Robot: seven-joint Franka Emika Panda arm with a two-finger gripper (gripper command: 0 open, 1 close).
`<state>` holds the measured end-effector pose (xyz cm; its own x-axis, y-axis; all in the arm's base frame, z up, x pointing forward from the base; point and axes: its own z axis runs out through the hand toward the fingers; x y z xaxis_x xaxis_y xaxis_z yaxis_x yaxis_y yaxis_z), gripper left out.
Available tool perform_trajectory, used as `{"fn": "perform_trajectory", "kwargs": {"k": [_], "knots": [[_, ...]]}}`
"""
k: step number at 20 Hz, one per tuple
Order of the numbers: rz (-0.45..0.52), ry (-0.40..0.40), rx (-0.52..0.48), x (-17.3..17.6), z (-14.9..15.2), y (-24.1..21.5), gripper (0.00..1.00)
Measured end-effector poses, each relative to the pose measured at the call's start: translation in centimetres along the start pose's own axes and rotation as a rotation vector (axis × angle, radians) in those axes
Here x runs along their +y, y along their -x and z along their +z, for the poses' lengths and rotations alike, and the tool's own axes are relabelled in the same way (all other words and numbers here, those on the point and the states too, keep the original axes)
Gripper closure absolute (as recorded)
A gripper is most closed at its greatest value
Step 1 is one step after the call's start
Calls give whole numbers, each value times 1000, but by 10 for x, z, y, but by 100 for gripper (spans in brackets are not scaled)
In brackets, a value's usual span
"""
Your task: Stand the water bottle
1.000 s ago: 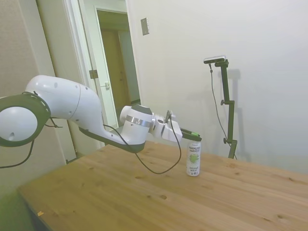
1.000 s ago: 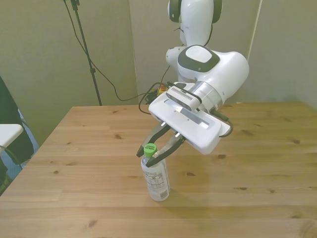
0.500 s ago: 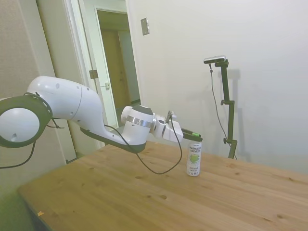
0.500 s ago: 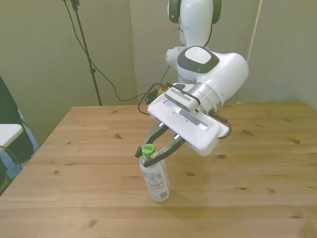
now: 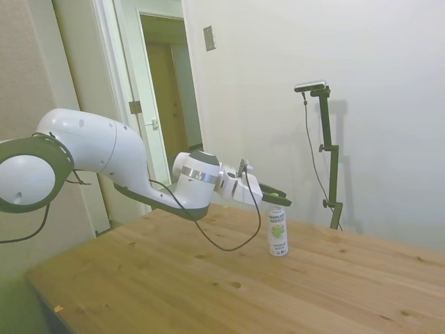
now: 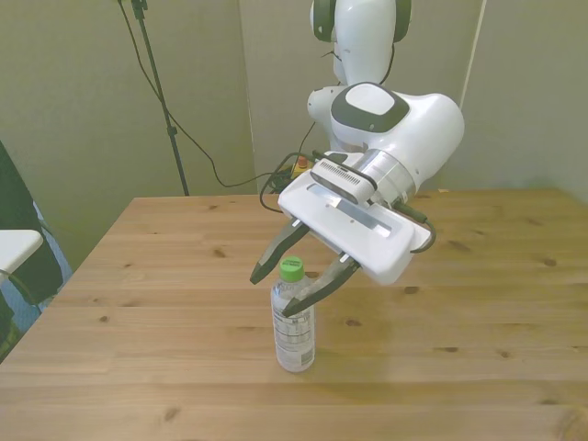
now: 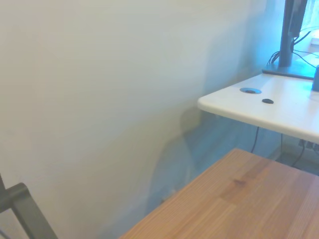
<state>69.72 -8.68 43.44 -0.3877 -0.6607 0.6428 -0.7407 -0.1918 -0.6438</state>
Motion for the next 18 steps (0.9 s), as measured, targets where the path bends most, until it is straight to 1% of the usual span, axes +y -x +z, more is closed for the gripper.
{"fn": "perform_trajectory", "kwargs": {"k": [3, 6, 9, 12, 18], "knots": [[6, 9, -65, -3, -15, -22, 0], [-4, 32, -163, -6, -35, -49, 0], [-69, 55, -272, 2, -63, -62, 0], [-140, 87, -376, 15, -88, -65, 0], [-270, 141, -605, 36, -125, -59, 0]]}}
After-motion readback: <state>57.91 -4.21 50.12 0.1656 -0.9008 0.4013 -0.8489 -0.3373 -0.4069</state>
